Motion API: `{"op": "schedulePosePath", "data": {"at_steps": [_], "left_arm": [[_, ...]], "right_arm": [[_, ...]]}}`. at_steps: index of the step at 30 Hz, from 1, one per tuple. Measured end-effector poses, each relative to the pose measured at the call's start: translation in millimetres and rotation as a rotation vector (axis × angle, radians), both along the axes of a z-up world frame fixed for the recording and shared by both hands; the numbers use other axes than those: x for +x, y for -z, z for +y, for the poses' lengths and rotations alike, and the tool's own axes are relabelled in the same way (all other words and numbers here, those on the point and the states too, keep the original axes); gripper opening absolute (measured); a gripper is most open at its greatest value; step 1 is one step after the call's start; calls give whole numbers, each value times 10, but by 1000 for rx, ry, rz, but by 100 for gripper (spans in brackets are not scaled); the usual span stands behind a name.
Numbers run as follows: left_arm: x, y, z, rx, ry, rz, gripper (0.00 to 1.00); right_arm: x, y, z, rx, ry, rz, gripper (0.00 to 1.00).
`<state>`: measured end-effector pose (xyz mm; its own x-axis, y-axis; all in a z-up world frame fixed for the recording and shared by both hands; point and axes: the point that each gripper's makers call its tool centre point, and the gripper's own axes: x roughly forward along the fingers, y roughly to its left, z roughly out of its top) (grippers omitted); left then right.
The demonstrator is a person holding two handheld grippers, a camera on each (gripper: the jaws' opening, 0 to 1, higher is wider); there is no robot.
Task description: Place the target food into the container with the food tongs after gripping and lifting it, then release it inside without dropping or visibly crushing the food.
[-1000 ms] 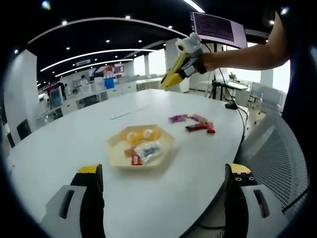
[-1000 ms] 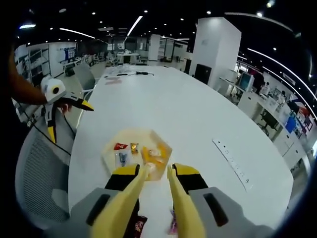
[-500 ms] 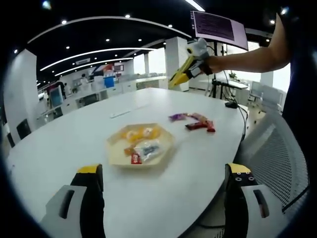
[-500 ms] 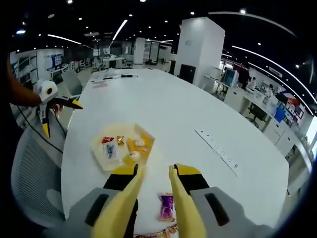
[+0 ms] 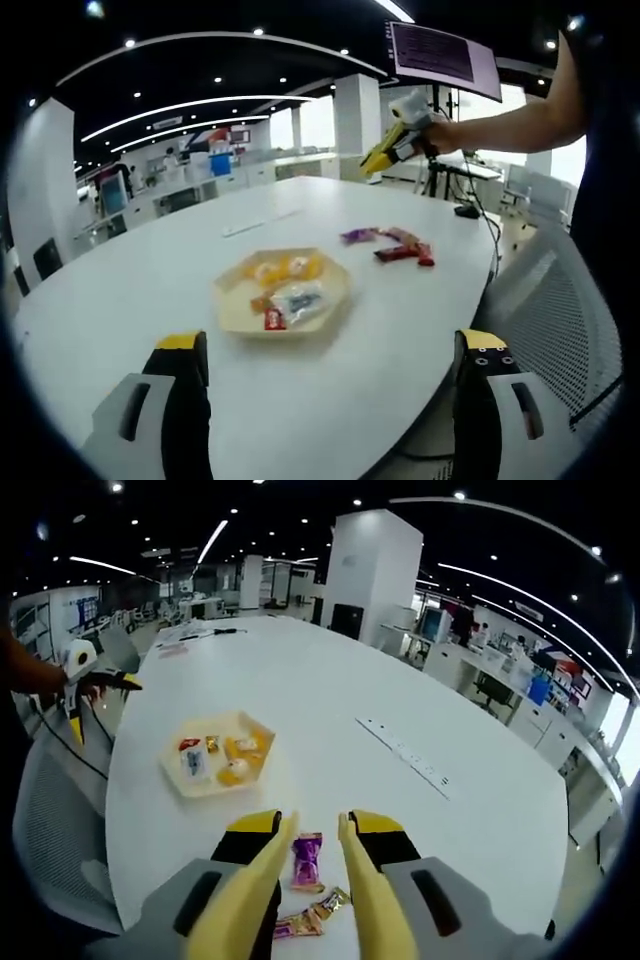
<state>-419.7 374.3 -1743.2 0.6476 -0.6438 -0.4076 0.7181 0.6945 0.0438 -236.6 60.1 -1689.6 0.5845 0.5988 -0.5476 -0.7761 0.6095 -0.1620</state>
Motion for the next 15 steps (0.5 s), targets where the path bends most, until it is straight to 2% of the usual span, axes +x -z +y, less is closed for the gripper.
{"op": "schedulePosePath", "data": {"at_steps": [5, 15], "left_arm": [[-5, -9, -3, -2, -2, 2, 99], [-6, 6, 10, 1, -3, 4, 99]], "right_arm": [[19, 37, -131, 3, 38, 15, 26], [29, 181, -249, -6, 91, 21, 27]]}}
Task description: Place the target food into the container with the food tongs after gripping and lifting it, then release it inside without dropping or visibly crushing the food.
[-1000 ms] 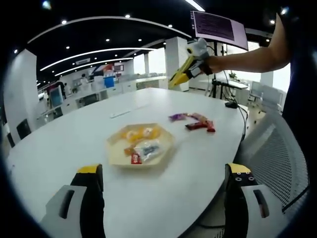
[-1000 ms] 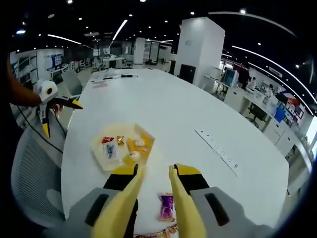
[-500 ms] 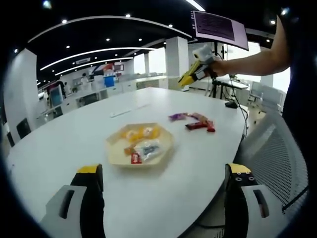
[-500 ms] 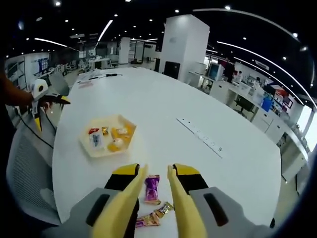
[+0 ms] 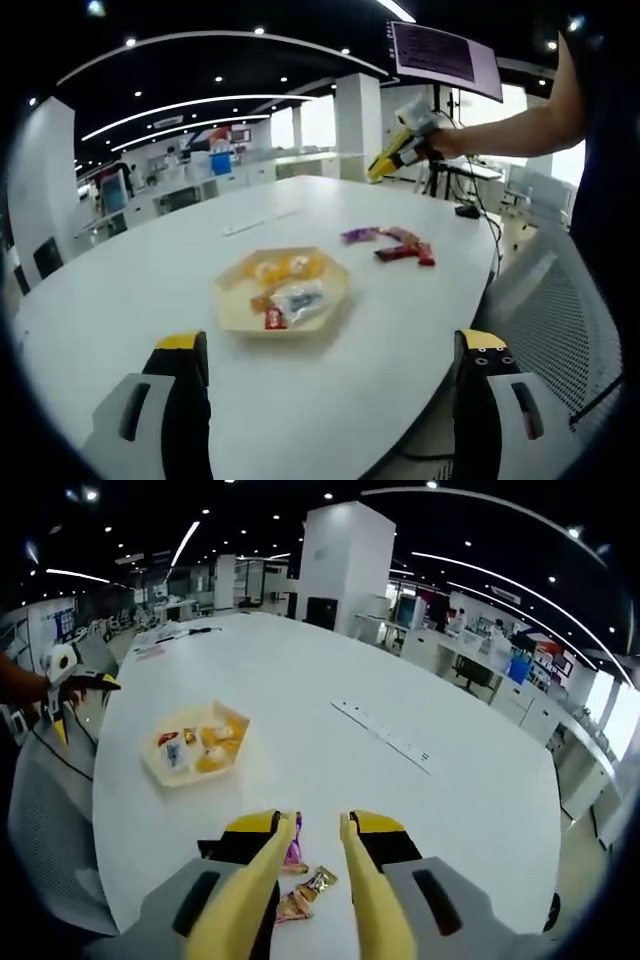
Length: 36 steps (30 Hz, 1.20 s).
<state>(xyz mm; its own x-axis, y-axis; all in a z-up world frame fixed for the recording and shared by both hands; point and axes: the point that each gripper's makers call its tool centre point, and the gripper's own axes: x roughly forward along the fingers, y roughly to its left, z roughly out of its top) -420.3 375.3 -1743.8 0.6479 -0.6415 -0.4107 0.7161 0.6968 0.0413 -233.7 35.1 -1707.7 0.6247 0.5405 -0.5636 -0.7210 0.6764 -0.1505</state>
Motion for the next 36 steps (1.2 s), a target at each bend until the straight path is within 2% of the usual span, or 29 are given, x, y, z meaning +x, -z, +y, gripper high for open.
{"op": "schedulePosePath", "data": {"at_steps": [10, 19, 23, 32, 36], "left_arm": [[-4, 14, -5, 3, 3, 4, 99], [-5, 30, -4, 2, 6, 14, 98], [-8, 41, -6, 8, 6, 20, 98], [-5, 67, 1, 18, 0, 28, 97], [-3, 73, 3, 18, -1, 30, 97]], "right_arm": [[-3, 199, -93, 0, 53, 18, 27], [-26, 431, -163, 0, 95, 62, 28], [-27, 626, -187, -4, 122, 90, 28], [-11, 881, -207, -12, 166, 120, 28], [20, 1031, -274, -33, 214, 149, 28]]}}
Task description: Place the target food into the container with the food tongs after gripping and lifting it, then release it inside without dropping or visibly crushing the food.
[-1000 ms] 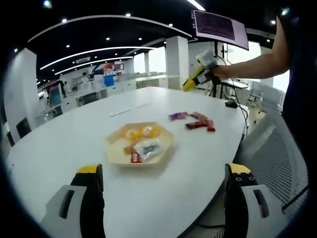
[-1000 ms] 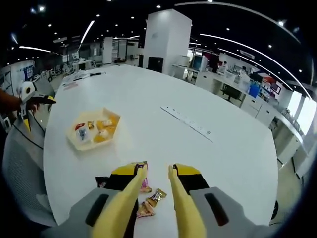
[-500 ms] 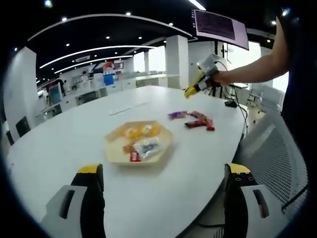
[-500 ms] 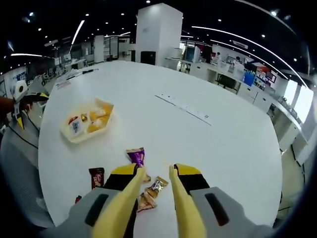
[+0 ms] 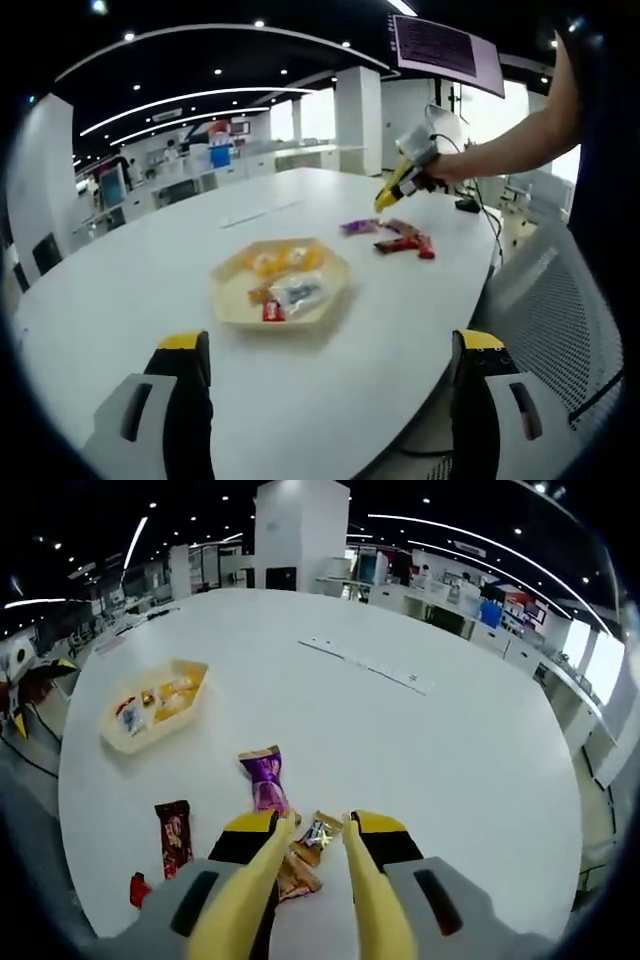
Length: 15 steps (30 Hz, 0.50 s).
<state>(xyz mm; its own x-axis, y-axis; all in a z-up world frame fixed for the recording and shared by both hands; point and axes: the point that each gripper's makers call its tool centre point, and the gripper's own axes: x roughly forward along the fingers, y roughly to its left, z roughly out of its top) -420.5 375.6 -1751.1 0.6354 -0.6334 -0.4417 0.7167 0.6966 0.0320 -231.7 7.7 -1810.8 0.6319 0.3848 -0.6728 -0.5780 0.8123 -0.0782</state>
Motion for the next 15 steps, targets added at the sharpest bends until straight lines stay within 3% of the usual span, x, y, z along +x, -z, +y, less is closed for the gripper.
{"op": "schedulePosePath", "data": {"at_steps": [15], "left_arm": [[5, 14, 10, 20, 0, -8, 95]], "right_arm": [[43, 223, -9, 20, 73, 77, 28]]}}
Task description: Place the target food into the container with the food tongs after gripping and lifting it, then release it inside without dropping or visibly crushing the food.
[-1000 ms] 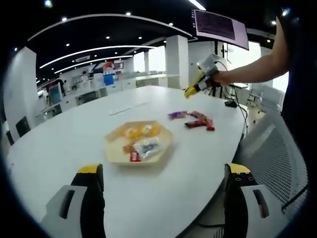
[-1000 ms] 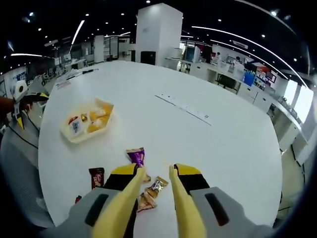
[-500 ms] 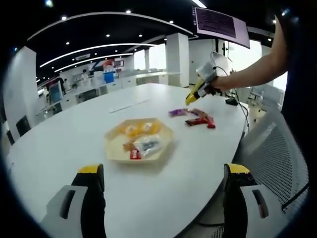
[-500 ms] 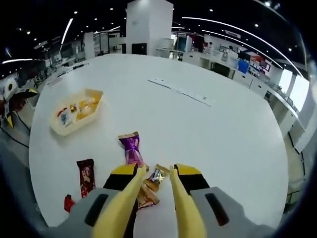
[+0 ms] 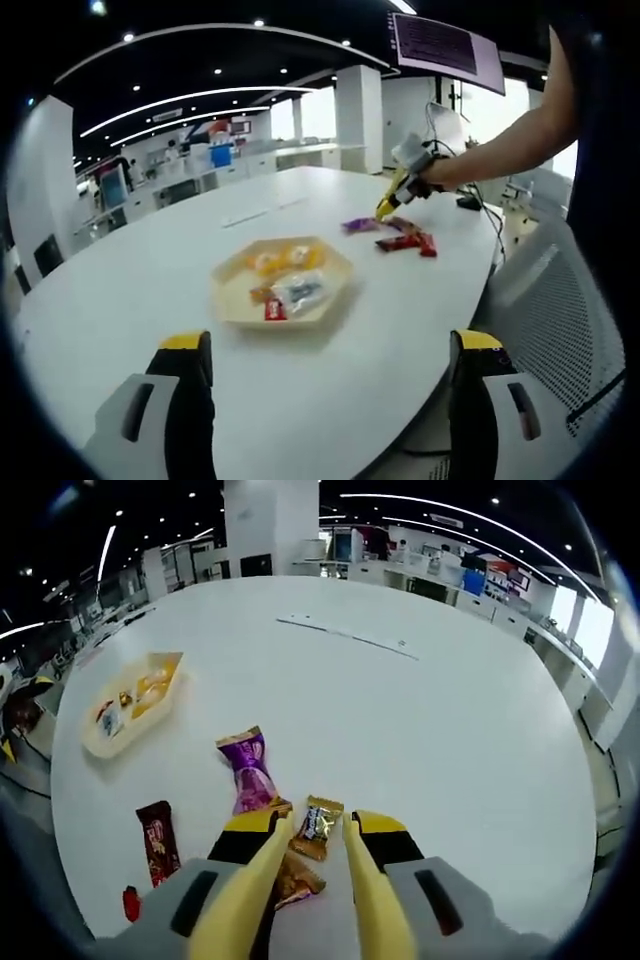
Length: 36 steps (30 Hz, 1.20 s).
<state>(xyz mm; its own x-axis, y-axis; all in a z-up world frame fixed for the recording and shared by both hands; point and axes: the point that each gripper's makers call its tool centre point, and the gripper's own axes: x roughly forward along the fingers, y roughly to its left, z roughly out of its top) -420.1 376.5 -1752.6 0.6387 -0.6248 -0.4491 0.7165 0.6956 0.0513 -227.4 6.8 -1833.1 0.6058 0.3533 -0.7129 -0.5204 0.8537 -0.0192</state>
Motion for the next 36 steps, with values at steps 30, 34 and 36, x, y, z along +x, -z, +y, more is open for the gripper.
{"op": "schedulePosePath", "data": {"at_steps": [30, 34, 36], "left_arm": [[0, 8, 8, 19, 1, -6, 93], [5, 2, 10, 15, 0, -8, 93], [4, 1, 10, 14, 0, -8, 93]], "right_arm": [[-54, 28, 90, -73, -136, 30, 19], [-45, -56, 91, -68, -139, 22, 19], [-20, -131, 94, -57, -142, 20, 19]]}}
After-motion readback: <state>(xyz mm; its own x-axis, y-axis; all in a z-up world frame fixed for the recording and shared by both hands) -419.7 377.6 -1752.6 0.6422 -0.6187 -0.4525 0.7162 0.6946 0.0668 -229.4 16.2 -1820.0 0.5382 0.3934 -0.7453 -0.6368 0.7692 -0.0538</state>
